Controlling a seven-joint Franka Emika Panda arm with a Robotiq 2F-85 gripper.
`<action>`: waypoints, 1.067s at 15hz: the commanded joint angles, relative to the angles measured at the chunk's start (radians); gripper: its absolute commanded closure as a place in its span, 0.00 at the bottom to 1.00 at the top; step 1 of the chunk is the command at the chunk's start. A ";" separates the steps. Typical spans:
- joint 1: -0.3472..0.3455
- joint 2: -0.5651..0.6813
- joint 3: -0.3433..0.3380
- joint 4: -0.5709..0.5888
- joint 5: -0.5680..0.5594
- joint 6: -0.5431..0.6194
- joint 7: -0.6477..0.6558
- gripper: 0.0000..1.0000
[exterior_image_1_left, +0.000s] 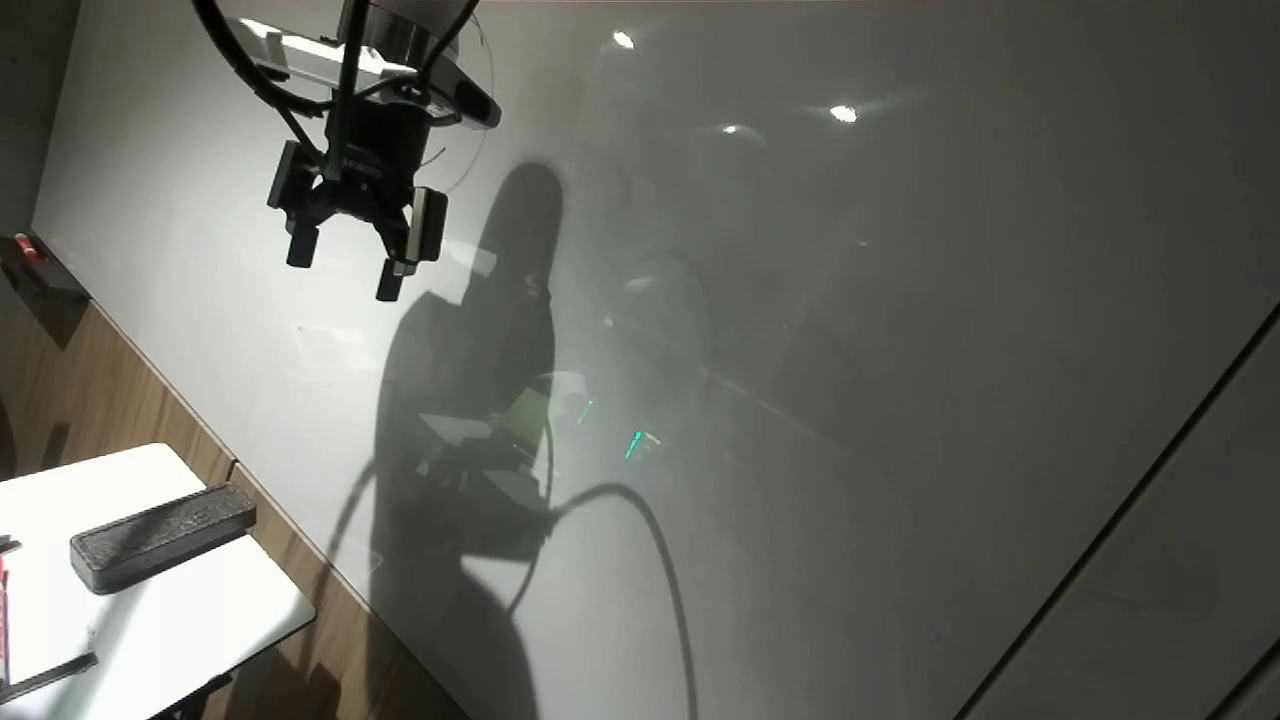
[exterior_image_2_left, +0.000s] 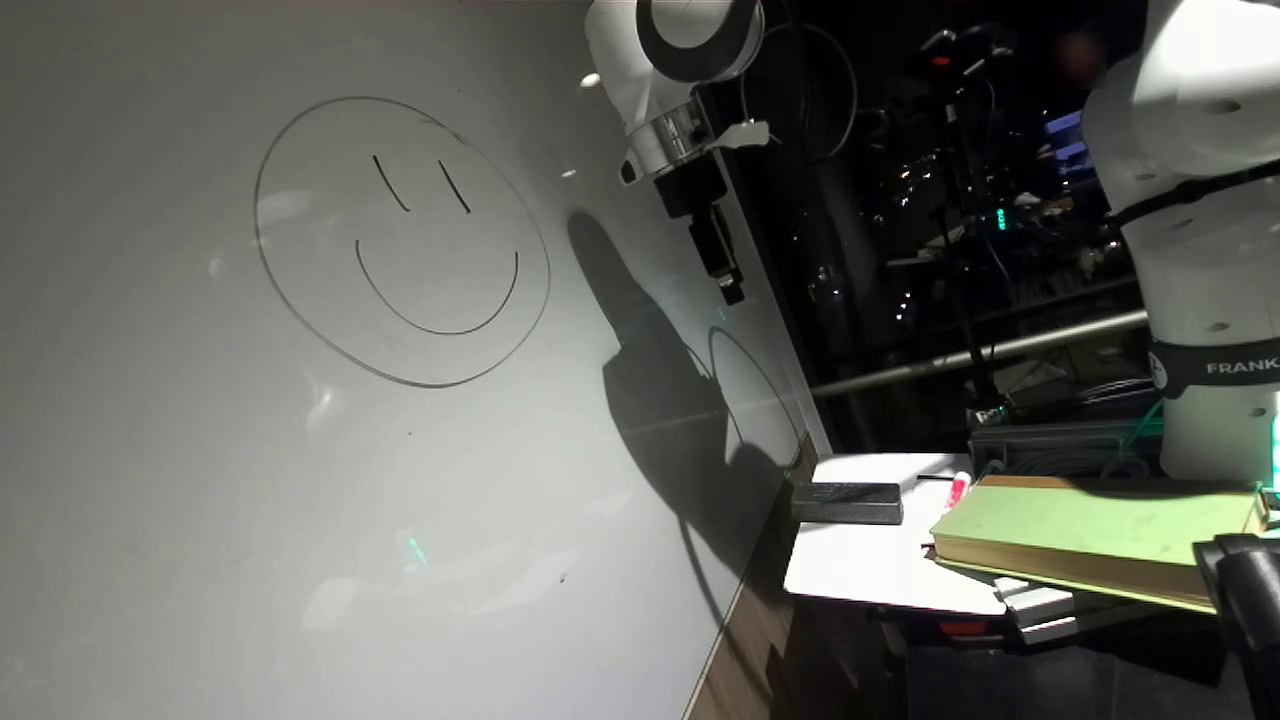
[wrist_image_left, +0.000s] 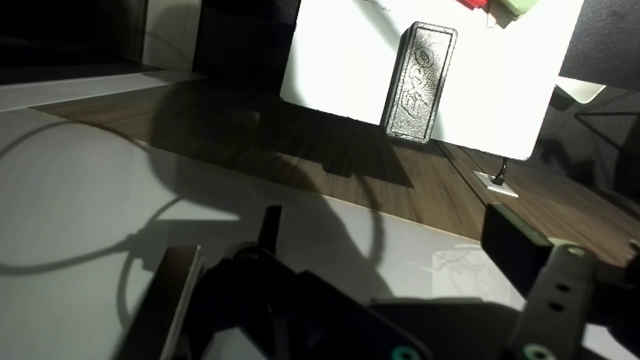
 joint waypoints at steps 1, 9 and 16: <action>0.004 0.000 -0.004 0.002 -0.001 -0.003 0.001 0.00; 0.014 -0.023 0.006 -0.038 0.001 0.033 0.012 0.00; 0.058 -0.137 0.084 -0.293 0.004 0.263 0.160 0.00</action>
